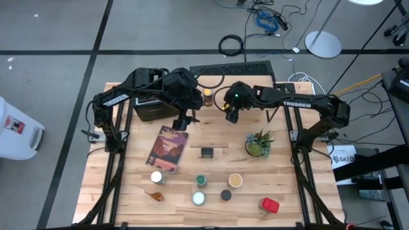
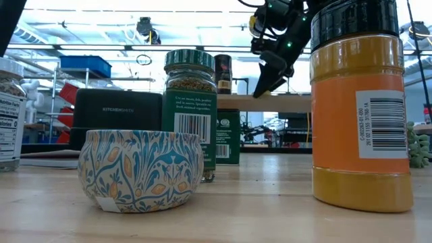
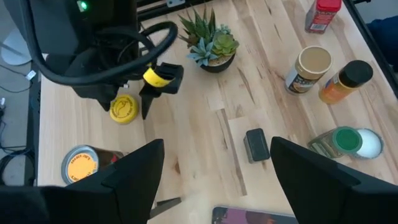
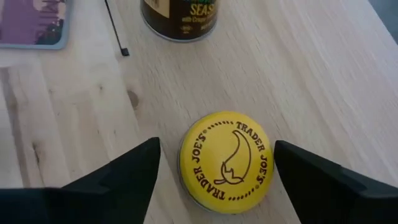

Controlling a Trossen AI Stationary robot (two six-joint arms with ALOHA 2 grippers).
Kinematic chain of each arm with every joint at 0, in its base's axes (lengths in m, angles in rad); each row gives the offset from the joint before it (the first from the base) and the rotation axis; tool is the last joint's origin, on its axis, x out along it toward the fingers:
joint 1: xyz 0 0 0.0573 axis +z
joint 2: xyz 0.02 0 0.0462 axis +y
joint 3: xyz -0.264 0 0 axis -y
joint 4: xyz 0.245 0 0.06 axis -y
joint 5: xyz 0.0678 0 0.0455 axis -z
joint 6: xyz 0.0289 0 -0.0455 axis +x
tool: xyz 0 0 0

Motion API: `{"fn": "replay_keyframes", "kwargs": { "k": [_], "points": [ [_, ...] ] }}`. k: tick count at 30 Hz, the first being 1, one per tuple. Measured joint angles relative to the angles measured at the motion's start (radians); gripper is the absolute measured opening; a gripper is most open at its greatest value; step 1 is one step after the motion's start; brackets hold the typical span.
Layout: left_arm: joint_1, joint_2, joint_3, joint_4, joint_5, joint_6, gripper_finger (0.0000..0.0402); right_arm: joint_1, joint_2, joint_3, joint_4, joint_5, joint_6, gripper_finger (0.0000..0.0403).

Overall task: Shelf spices
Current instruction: Put the yellow cap into the seasoning bottle

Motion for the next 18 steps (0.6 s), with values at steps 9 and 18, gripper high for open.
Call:
{"fn": "replay_keyframes", "kwargs": {
  "k": [9, 18],
  "points": [
    [0.0, 0.0, 0.0, 0.0, 0.0, 0.006, 0.0303, -0.012, -0.014, 0.0, 0.009, -0.04, 0.0, 0.0274],
    [0.0, -0.001, 0.0, 0.0, 0.0, -0.002, 0.0303, -0.018, -0.013, 0.003, -0.004, -0.068, 0.002, 0.0208]
  ]
}}
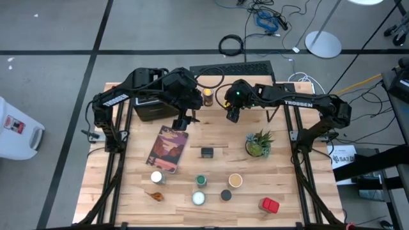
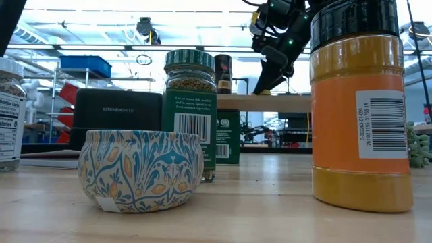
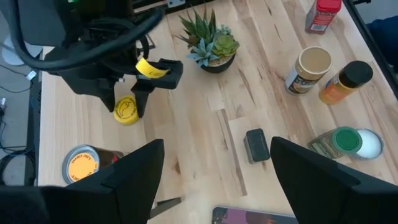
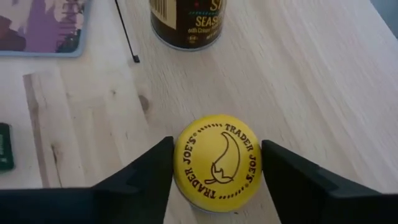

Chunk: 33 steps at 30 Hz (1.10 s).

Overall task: Shelf spices
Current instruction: Put the yellow cap into the seasoning bottle

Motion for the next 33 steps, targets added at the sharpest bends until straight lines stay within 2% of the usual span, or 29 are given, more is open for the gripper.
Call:
{"fn": "replay_keyframes", "kwargs": {
  "k": [11, 16, 26, 33],
  "points": [
    [0.0, 0.0, 0.0, 0.0, 0.0, -0.002, 0.0303, 0.001, -0.02, 0.001, 0.006, -0.027, -0.014, 0.0124],
    [0.0, 0.0, 0.0, 0.0, 0.0, -0.002, 0.0303, 0.001, -0.028, -0.001, 0.006, -0.03, -0.016, 0.0103],
    [0.0, 0.0, 0.0, 0.0, 0.0, -0.003, 0.0303, 0.0, -0.027, -0.003, -0.008, -0.031, -0.028, 0.0124],
    [0.0, 0.0, 0.0, 0.0, 0.0, -0.003, 0.0303, -0.007, -0.027, -0.003, -0.002, -0.031, -0.023, 0.0172]
  ]
}}
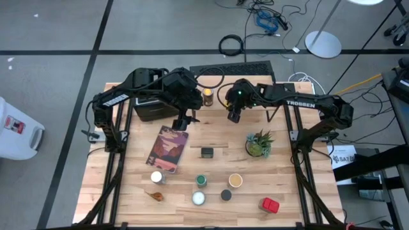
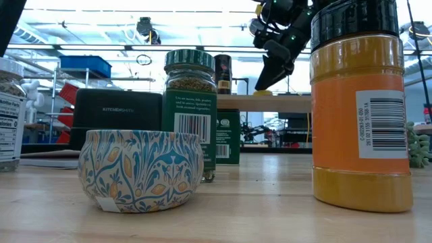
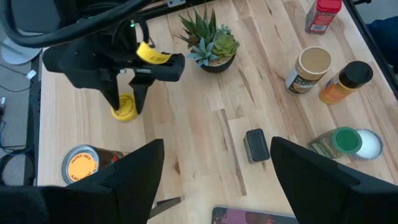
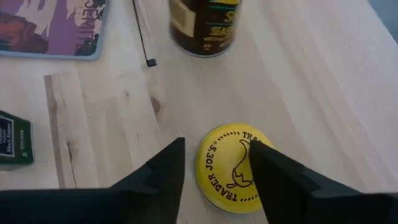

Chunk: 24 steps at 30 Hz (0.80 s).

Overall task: Shelf spices
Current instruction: Put the yellow cap into the seasoning bottle

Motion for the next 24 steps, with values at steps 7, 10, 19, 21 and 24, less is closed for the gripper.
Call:
{"fn": "replay_keyframes", "kwargs": {
  "k": [7, 10, 19, 21, 24],
  "points": [
    [0.0, 0.0, 0.0, 0.001, 0.0, 0.0, 0.0303, -0.041, 0.001, 0.0, 0.011, -0.002, 0.049, 0.022],
    [0.0, 0.0, 0.0, 0.003, 0.0, 0.0, 0.0303, -0.059, 0.001, 0.0, 0.008, -0.026, 0.056, 0.0229],
    [-0.009, 0.0, 0.0, 0.003, 0.0, 0.0, 0.0303, -0.086, 0.011, 0.0, 0.019, -0.069, 0.054, 0.0233],
    [-0.013, 0.0, 0.0, 0.003, 0.0, 0.0, 0.0303, -0.085, 0.024, 0.004, 0.016, -0.091, 0.037, 0.0233],
    [-0.019, 0.0, 0.0, 0.003, 0.0, 0.0, 0.0303, -0.085, 0.049, 0.005, 0.003, -0.101, 0.027, 0.0233]
  ]
}}
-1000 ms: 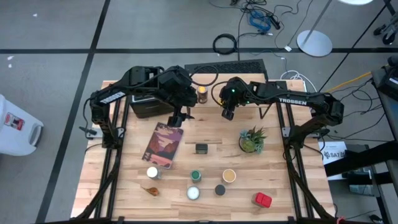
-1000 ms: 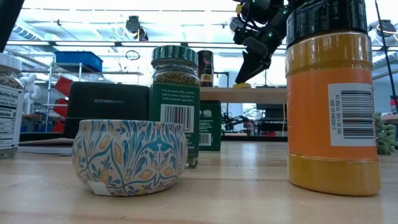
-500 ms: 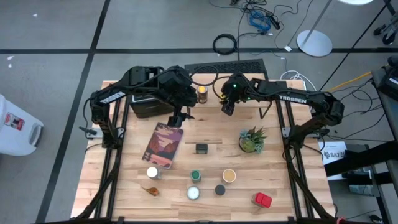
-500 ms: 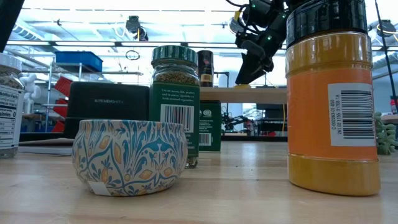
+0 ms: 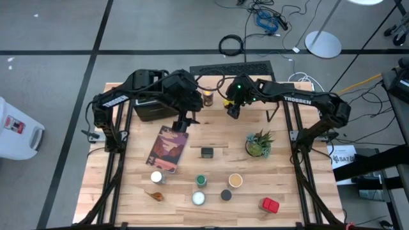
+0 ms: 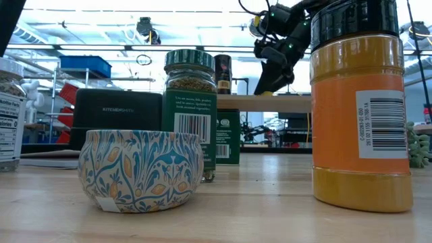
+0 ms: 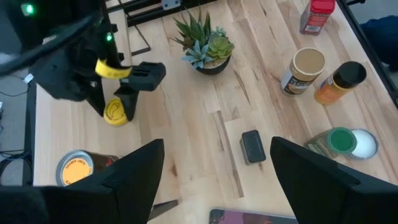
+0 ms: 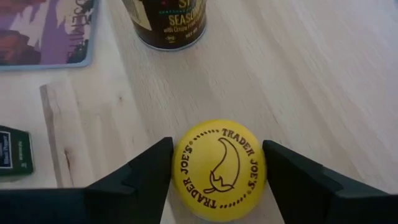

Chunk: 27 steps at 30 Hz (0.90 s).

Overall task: Shelf spices
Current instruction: Put the yellow cap into the seasoning bottle

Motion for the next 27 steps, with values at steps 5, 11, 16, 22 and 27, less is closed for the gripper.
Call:
{"fn": "replay_keyframes", "kwargs": {
  "k": [5, 11, 16, 22, 27],
  "points": [
    [-0.007, 0.0, 0.0, -0.001, 0.0, -0.001, 0.0303, 0.001, 0.008, 0.0, -0.005, -0.004, -0.019, 0.0233],
    [-0.008, 0.0, 0.0, -0.007, 0.0, -0.001, 0.0303, 0.008, 0.007, 0.0, -0.018, -0.005, -0.039, 0.0233],
    [-0.008, 0.0, 0.0, -0.007, 0.0, 0.0, 0.0303, 0.008, 0.007, 0.0, -0.023, -0.022, -0.068, 0.0233],
    [-0.008, 0.0, 0.0, -0.007, 0.0, 0.001, 0.0303, 0.009, 0.007, -0.001, -0.023, -0.032, -0.088, 0.021],
    [-0.008, 0.0, 0.0, -0.007, 0.0, 0.001, 0.0303, 0.008, 0.007, -0.002, -0.018, -0.047, -0.093, 0.0203]
  ]
}}
